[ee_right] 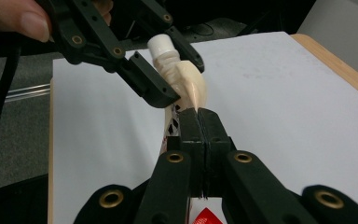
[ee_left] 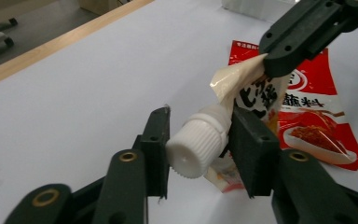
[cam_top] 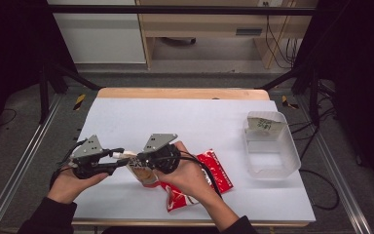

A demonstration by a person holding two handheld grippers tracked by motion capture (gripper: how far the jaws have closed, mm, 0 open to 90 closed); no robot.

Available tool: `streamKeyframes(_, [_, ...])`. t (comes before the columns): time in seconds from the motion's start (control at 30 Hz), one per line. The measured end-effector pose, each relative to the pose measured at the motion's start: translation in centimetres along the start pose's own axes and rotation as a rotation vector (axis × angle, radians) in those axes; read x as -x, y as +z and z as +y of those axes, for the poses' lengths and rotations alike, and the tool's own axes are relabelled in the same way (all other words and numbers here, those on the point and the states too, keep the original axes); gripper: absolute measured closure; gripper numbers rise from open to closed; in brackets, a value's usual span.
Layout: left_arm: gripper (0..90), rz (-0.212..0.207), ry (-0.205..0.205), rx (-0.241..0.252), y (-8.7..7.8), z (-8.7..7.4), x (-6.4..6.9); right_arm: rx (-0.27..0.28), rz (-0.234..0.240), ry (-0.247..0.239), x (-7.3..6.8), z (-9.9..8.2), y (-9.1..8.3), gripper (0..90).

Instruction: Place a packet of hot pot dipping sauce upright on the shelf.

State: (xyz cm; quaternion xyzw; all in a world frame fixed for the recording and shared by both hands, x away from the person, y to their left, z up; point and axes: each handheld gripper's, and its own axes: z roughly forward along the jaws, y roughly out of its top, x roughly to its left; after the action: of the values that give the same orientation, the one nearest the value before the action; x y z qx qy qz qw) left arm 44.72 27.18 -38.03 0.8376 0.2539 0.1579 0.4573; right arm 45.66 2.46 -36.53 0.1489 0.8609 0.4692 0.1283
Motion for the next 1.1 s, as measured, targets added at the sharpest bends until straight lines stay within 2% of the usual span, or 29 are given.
streamKeyframes(0.1, [66.2, -0.019, -0.017, -0.006, -0.1, 0.1, 0.1, -0.002, -0.003, 0.007, 0.1, -0.1, -0.1, 90.0])
streamKeyframes(0.3, [71.0, -0.044, 0.000, -0.013, -0.2, 1.4, 1.0, 0.002, -0.022, 0.013, 0.5, -0.3, -1.1, 90.0])
streamKeyframes(0.37, [71.6, -0.048, 0.022, -0.028, -0.3, 2.1, 1.2, 0.007, -0.023, 0.017, 0.7, -0.3, -1.4, 89.9])
streamKeyframes(0.43, [72.1, -0.054, 0.026, -0.028, -0.3, 2.5, 1.4, 0.011, -0.021, 0.024, 0.7, -0.4, -1.9, 89.6])
streamKeyframes(0.5, [72.4, -0.063, 0.060, -0.051, -0.5, 3.8, 1.7, 0.014, -0.016, 0.020, 0.8, -0.4, -2.3, 89.2])
streamKeyframes(0.57, [72.6, -0.064, 0.072, -0.057, -0.5, 4.1, 1.9, 0.012, -0.017, 0.017, 0.7, -0.4, -2.5, 89.0])
streamKeyframes(0.6, [72.7, -0.069, 0.095, -0.076, -0.5, 4.8, 2.1, 0.007, -0.022, 0.011, 0.6, -0.5, -2.9, 88.7])
streamKeyframes(0.63, [72.8, -0.069, 0.095, -0.076, -0.5, 4.8, 2.1, 0.007, -0.022, 0.011, 0.6, -0.5, -2.9, 88.7])
streamKeyframes(0.67, [72.9, -0.073, 0.116, -0.090, -0.4, 5.4, 2.3, 0.010, -0.025, 0.013, 0.7, -0.6, -3.1, 88.4])
streamKeyframes(0.73, [73.0, -0.074, 0.131, -0.100, -0.2, 5.9, 2.5, 0.010, -0.028, 0.015, 0.8, -0.7, -3.5, 88.3])
streamKeyframes(0.97, [73.1, -0.092, 0.175, -0.118, 0.3, 7.2, 3.1, 0.002, -0.048, 0.014, 1.0, -1.0, -4.7, 87.3])
streamKeyframes(1.1, [73.2, -0.102, 0.180, -0.113, 0.7, 7.6, 3.5, -0.017, -0.066, -0.004, 1.2, -1.0, -5.5, 82.9])
